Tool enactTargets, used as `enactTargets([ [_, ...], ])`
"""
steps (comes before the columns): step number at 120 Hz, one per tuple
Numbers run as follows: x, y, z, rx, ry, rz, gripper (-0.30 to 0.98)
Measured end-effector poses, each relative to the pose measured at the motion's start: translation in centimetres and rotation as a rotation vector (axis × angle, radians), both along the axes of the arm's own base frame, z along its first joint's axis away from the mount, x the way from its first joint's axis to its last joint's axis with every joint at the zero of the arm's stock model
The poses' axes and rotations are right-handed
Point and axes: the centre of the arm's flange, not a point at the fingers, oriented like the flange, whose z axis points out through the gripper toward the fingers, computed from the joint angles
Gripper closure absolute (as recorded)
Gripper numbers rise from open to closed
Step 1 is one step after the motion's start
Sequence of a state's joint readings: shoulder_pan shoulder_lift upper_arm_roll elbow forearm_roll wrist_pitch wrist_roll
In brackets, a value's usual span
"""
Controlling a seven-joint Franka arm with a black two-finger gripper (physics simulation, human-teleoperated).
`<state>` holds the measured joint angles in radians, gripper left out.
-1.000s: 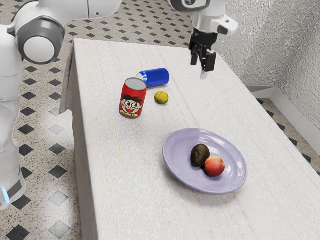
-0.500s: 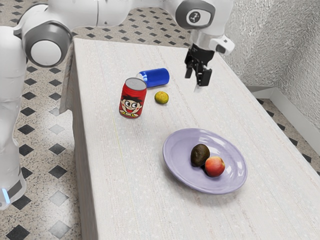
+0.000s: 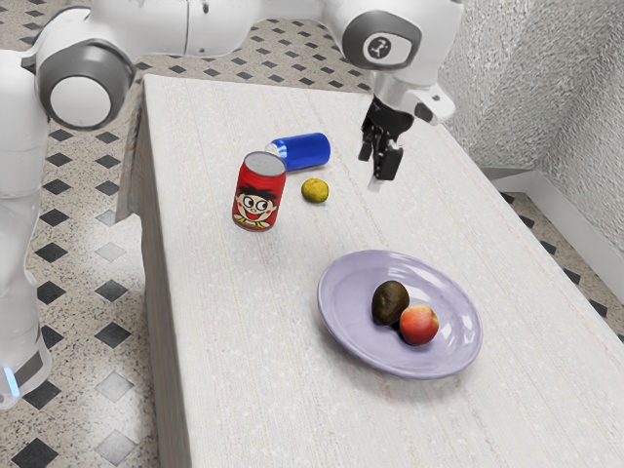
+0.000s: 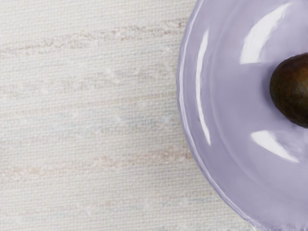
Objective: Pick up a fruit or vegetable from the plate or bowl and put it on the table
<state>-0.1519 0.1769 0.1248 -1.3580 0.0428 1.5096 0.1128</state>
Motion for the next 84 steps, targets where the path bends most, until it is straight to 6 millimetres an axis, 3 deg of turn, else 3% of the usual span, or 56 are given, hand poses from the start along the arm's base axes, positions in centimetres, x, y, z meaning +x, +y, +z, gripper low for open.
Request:
enactTargets([
  [24, 0.3, -5.2, -0.4, -0.002, -0.023, -0.187, 0.0],
  [34, 1.2, -8.0, -2.2, -0.011, -0.027, -0.272, 0.0],
  [44, 1.6, -9.1, -3.5, -0.038, -0.033, -0.328, 0.0],
  [62, 0.9, -13.3, -3.5, -0.109, -0.054, -0.451, 0.0],
  [84, -0.7, -13.8, -5.7, -0.141, -0.009, -0.511, 0.0],
])
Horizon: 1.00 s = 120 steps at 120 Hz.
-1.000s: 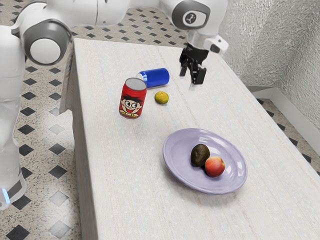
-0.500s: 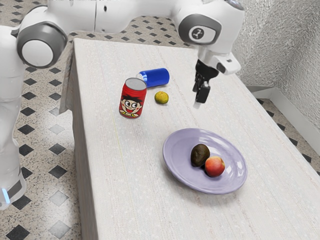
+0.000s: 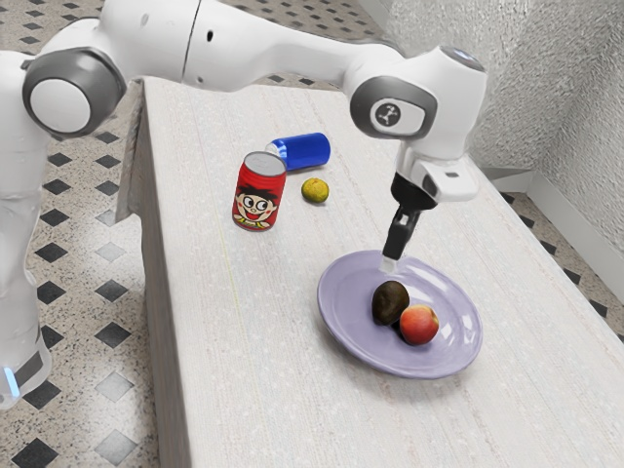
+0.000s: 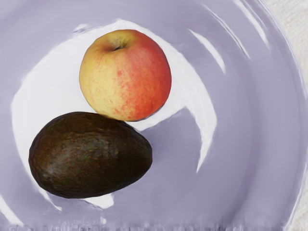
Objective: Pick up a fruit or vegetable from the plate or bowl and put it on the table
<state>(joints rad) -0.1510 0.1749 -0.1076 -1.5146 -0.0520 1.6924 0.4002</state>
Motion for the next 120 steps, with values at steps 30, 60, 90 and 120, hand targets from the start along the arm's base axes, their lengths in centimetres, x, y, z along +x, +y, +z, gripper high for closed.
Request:
enactTargets([
  [30, -0.9, -2.0, -1.9, -0.082, 0.025, -0.069, 0.0],
  [60, 1.2, -1.9, -2.8, 0.006, -0.051, -0.122, 0.0],
  [90, 5.0, -2.1, -5.5, 0.039, -0.086, -0.142, 0.0],
  [120, 5.5, -3.6, -8.2, 0.004, -0.049, -0.163, 0.0],
])
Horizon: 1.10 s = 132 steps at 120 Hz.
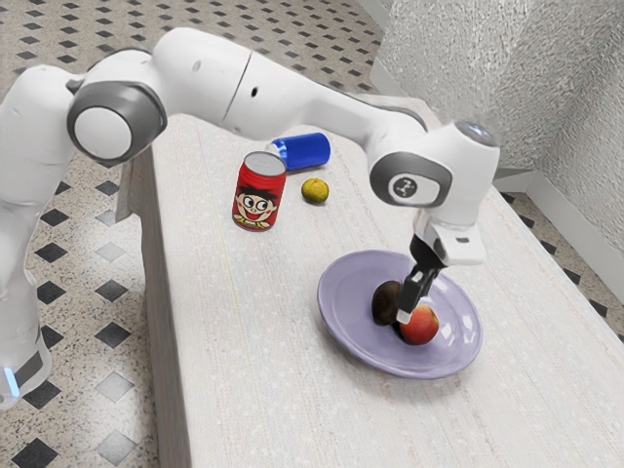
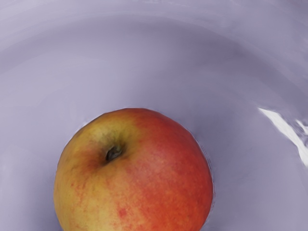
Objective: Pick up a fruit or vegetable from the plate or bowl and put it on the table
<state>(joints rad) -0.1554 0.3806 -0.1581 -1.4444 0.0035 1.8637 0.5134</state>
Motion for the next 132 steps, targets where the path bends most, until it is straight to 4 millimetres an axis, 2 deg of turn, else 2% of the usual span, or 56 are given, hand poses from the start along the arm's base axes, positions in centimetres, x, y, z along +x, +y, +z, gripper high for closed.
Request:
enactTargets([
  [12, 0.2, -0.2, -0.9, -0.013, 0.012, -0.001, 0.0],
  [23, 0.8, 0.3, -2.6, -0.015, 0.028, 0.008, 0.0],
  [39, 1.0, -0.2, -3.1, -0.022, 0.023, 0.001, 0.0],
  [65, 1.3, 0.2, -3.2, -0.035, 0.019, 0.026, 0.37],
  [72, 1.2, 0.3, -2.9, -0.033, 0.016, 0.036, 0.4],
  [77, 1.1, 0.4, -2.4, -0.03, 0.014, 0.045, 0.41],
  [89, 0.2, 0.6, 0.4, -0.021, -0.004, 0.069, 0.57],
  [113, -2.4, 1.3, 6.9, -0.01, -0.043, 0.12, 0.59],
  [122, -3.1, 2.4, 8.8, -0.004, -0.049, 0.154, 0.59],
  [132, -3.1, 4.8, 11.2, 0.001, -0.065, 0.22, 0.59],
])
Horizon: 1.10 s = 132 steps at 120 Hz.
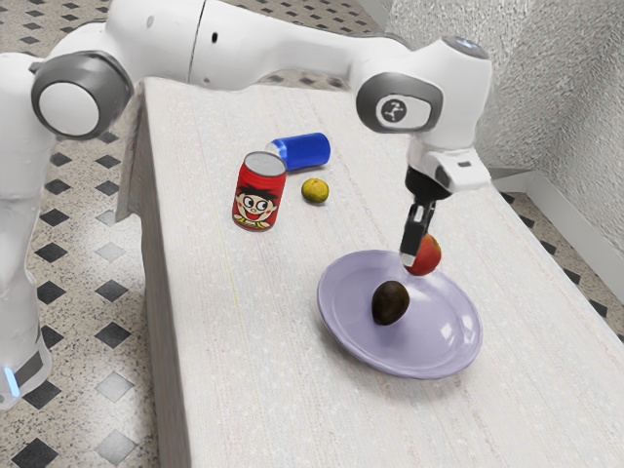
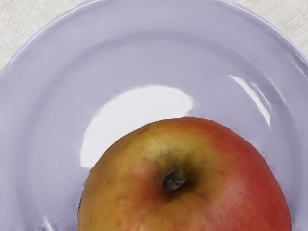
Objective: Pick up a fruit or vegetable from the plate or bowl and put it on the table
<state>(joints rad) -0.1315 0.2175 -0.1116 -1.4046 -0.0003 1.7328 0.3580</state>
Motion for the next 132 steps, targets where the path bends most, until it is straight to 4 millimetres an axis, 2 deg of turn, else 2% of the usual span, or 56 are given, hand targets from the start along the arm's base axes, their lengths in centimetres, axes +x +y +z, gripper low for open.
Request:
enactTargets([
  [12, 0.4, 3.7, 1.6, 0.009, -0.004, 0.098, 0.58],
  [20, 0.7, 6.3, 1.8, 0.011, 0.003, 0.167, 0.58],
  [34, 1.3, 12.0, 1.5, 0.011, 0.022, 0.309, 0.59],
  [48, 1.8, 15.4, 0.3, 0.01, 0.044, 0.414, 0.59],
  [64, 3.7, 17.3, -2.3, 0.041, 0.046, 0.487, 0.58],
  [74, 4.3, 19.1, -3.6, 0.053, 0.048, 0.537, 0.58],
  [82, 4.6, 19.8, -4.1, 0.058, 0.047, 0.564, 0.6],
  [94, 4.6, 20.1, -4.0, 0.057, 0.041, 0.591, 0.34],
  [100, 4.6, 20.1, -4.1, 0.053, 0.043, 0.602, 0.26],
  [115, 4.6, 20.0, -4.2, 0.041, 0.046, 0.622, 0.12],
  [132, 4.6, 20.0, -4.2, 0.035, 0.047, 0.641, 0.04],
])
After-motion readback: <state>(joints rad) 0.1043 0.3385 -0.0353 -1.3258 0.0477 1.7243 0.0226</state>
